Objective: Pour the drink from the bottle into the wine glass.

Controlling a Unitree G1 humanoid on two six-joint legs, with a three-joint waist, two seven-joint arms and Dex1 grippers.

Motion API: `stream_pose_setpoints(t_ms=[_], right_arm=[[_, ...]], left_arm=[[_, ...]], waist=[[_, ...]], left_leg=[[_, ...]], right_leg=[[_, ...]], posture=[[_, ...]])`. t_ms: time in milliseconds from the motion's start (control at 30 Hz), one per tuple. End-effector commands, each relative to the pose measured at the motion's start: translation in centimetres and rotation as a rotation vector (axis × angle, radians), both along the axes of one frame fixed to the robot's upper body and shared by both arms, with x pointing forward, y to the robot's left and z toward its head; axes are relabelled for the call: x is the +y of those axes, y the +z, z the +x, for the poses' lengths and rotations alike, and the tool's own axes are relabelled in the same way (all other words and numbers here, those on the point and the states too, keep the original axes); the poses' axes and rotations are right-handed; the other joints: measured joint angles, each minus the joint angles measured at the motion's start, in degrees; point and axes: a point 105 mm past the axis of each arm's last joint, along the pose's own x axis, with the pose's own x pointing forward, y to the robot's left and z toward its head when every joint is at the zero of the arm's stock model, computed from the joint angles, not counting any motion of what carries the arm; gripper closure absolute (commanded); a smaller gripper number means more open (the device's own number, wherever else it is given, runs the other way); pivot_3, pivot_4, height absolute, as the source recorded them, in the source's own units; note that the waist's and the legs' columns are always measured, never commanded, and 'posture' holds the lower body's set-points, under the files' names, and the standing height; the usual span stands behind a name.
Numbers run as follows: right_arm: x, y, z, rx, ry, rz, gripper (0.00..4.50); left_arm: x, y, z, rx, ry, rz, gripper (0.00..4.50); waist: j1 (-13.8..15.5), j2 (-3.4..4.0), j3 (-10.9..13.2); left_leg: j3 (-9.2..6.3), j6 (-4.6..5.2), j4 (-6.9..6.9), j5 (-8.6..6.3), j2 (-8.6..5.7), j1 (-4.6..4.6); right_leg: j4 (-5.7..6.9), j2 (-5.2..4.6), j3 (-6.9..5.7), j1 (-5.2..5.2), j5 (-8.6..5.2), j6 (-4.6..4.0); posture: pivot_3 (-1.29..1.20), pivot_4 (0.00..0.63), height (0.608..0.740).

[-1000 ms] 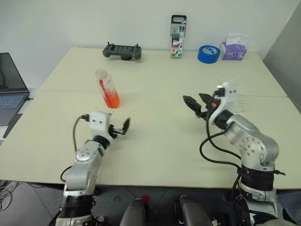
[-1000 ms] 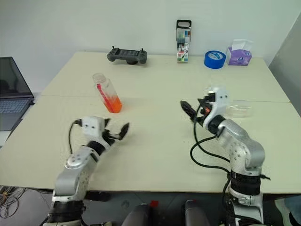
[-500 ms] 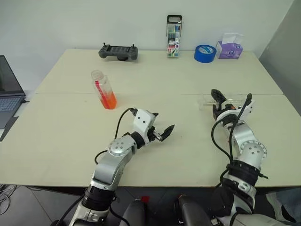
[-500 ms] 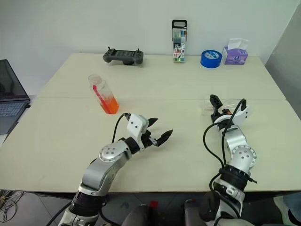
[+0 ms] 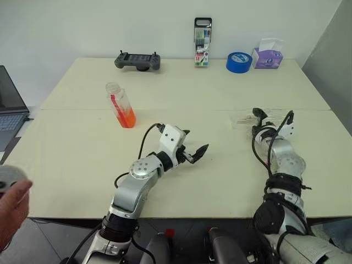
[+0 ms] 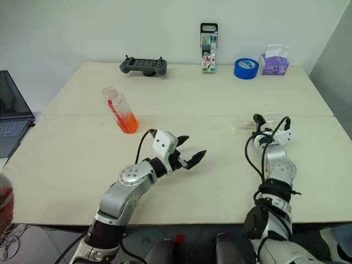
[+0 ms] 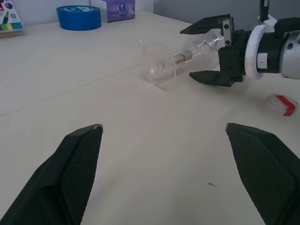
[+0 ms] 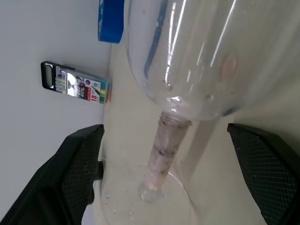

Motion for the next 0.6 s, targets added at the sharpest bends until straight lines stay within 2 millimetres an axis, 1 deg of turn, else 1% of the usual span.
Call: stream_pose_setpoints(t_ms=[33,100,133,200,233,333,367,400,433,500,533,567,600], right_arm=[[-0.6,-1.4,1.0,0.044,-0.051,0.019,0.61],[-1.0,-2.3,1.2,0.088,-0.076,0.008,1.28],[-1.0,-2.5,1.2,0.098,-0.077,-0.006,1.69],[-1.0,-2.6,1.4,0.104,-0.085,-0.013,2.4],[-0.9,-2.5,1.4,0.099,-0.086,-0.012,2.85],[-0.7,-1.3,1.3,0.069,-0.09,-0.043,3.82],[-0.2,0.2,1.3,0.014,-0.074,-0.087,4.12],[0.6,1.8,1.1,-0.054,-0.047,-0.144,4.2],[1.7,3.4,0.7,-0.121,-0.012,-0.244,4.2],[3.3,4.8,-0.1,-0.192,0.036,-0.402,4.2],[4.7,5.6,-0.7,-0.246,0.07,-0.547,4.2],[5.7,6.1,-1.2,-0.284,0.095,-0.64,4.2],[7.5,6.9,-1.8,-0.357,0.123,-0.776,4.2]], left_arm=[[-0.8,1.1,-0.1,-0.038,-0.034,-0.009,0.0],[-0.8,1.2,0.0,-0.04,-0.034,-0.009,0.0],[-0.8,1.3,0.1,-0.042,-0.029,-0.01,0.0],[-0.4,1.4,0.3,-0.041,-0.015,-0.014,0.0],[-0.2,1.4,0.4,-0.041,-0.009,-0.013,0.0],[0.0,1.2,0.3,-0.04,-0.003,-0.007,0.0],[0.2,1.3,0.3,-0.04,0.005,-0.01,0.0],[0.4,1.4,0.4,-0.041,0.017,-0.013,0.0],[0.8,1.5,0.4,-0.042,0.03,-0.016,0.0],[1.1,1.7,0.4,-0.043,0.044,-0.019,0.0],[1.5,1.8,0.3,-0.043,0.053,-0.022,0.0],[1.8,1.9,0.2,-0.042,0.058,-0.024,0.0],[2.5,2.0,-0.1,-0.038,0.072,-0.027,0.0]], waist=[[0.0,0.0,0.0],[0.0,-0.01,0.0],[0.0,-0.01,0.0],[0.1,-0.01,0.0],[0.0,-0.01,0.0],[0.0,-0.02,0.0],[0.0,-0.01,0.0],[0.1,-0.01,0.0],[0.0,0.01,0.0],[0.1,0.06,0.0],[0.1,0.08,0.0],[0.0,0.08,0.0],[-0.2,0.09,0.0]], left_leg=[[0.01,0.0,0.0,0.0,0.0,0.0],[0.01,0.0,0.0,0.0,0.0,0.01],[0.01,0.0,0.0,0.0,0.0,0.01],[-0.01,0.0,0.0,0.0,0.0,0.15],[-0.02,0.0,0.0,-0.01,0.0,0.25],[-0.06,0.05,-0.02,-0.04,0.0,0.56],[-0.06,0.06,-0.02,-0.04,0.0,0.58],[-0.06,0.06,-0.03,-0.04,0.0,0.58],[-0.1,0.06,-0.05,-0.05,0.0,0.56],[-0.13,0.08,-0.08,-0.06,0.01,0.48],[-0.13,0.08,-0.08,-0.06,0.01,0.4],[-0.14,0.07,-0.07,-0.06,0.01,0.32],[-0.16,0.07,-0.07,-0.06,0.03,0.26]], right_leg=[[0.0,0.0,0.0,0.0,0.0,0.0],[0.0,0.0,0.0,0.01,0.0,0.0],[0.0,0.0,0.01,0.03,0.0,0.0],[-0.04,-0.01,0.0,0.2,0.0,0.0],[-0.07,-0.01,-0.01,0.32,0.0,-0.01],[-0.16,-0.01,-0.03,0.65,-0.02,-0.01],[-0.16,-0.01,-0.03,0.66,-0.02,0.0],[-0.16,-0.01,-0.03,0.66,-0.02,-0.01],[-0.16,-0.01,-0.04,0.65,-0.03,-0.01],[-0.1,-0.02,-0.04,0.53,-0.03,-0.01],[-0.07,-0.02,-0.03,0.43,-0.02,-0.01],[-0.05,-0.03,-0.04,0.34,-0.02,-0.02],[-0.01,-0.03,-0.01,0.24,-0.02,-0.02]], posture=[[0.0,0.15,0.74],[0.0,0.15,0.74],[0.0,0.15,0.74],[0.0,0.15,0.74],[0.0,0.15,0.74],[0.0,0.15,0.74],[0.0,0.15,0.74],[0.0,0.15,0.74],[0.0,0.15,0.74],[0.0,0.15,0.74],[0.0,0.15,0.74],[0.0,0.15,0.74],[0.0,0.15,0.74]])
